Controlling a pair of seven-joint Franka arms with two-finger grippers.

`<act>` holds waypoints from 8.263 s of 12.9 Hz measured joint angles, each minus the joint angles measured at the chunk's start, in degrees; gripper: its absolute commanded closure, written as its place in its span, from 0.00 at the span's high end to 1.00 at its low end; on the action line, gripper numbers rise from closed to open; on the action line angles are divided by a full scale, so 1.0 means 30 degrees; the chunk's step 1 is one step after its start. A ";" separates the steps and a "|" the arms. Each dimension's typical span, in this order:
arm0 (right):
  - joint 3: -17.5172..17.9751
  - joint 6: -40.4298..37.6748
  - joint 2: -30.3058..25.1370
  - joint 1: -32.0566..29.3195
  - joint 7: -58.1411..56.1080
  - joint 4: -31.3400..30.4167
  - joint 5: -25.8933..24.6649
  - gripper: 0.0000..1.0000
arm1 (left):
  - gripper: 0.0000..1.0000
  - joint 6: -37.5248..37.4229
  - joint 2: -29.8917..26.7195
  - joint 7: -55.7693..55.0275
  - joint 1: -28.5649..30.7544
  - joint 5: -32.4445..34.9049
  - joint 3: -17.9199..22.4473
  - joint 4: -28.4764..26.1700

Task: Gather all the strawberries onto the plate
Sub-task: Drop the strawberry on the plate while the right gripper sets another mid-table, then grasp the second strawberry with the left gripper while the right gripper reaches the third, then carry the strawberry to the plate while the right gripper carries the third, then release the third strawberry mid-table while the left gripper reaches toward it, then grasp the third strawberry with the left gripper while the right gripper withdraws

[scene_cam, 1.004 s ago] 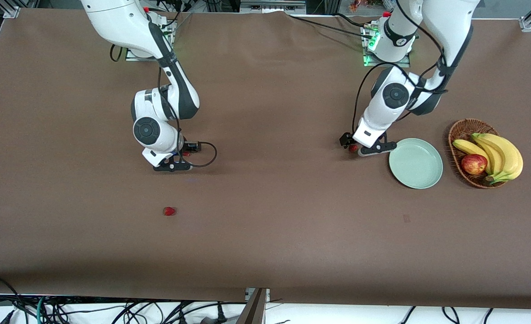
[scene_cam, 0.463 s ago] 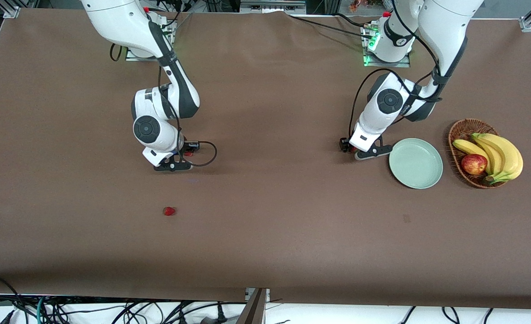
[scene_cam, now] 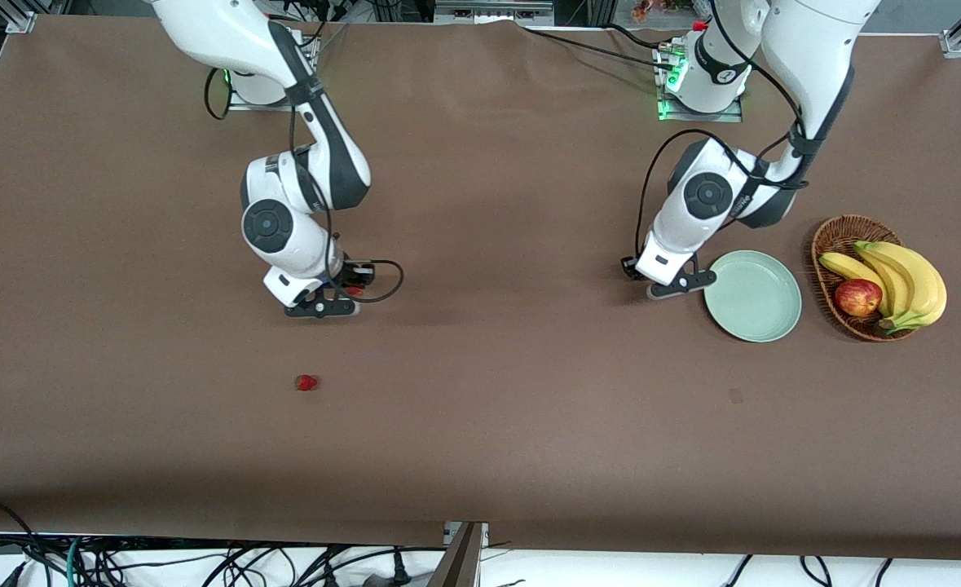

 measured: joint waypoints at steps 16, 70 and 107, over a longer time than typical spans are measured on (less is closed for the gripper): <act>0.4210 1.0511 1.1524 0.5073 2.0409 1.4262 0.0426 0.99 | 1.00 -0.3537 0.0251 1.8526 0.0623 -0.5011 0.8619 0.1844; 0.3045 0.7091 0.9964 0.5048 1.7744 1.3140 0.1223 0.82 | 1.00 -0.2953 0.0357 1.7121 -0.0442 -0.5666 0.8541 0.1647; 0.4024 -1.2834 -0.9276 -0.9731 -0.3038 0.4474 -0.5456 1.00 | 0.10 -0.3111 0.5579 -0.7852 -0.2154 0.2516 -0.2748 0.7606</act>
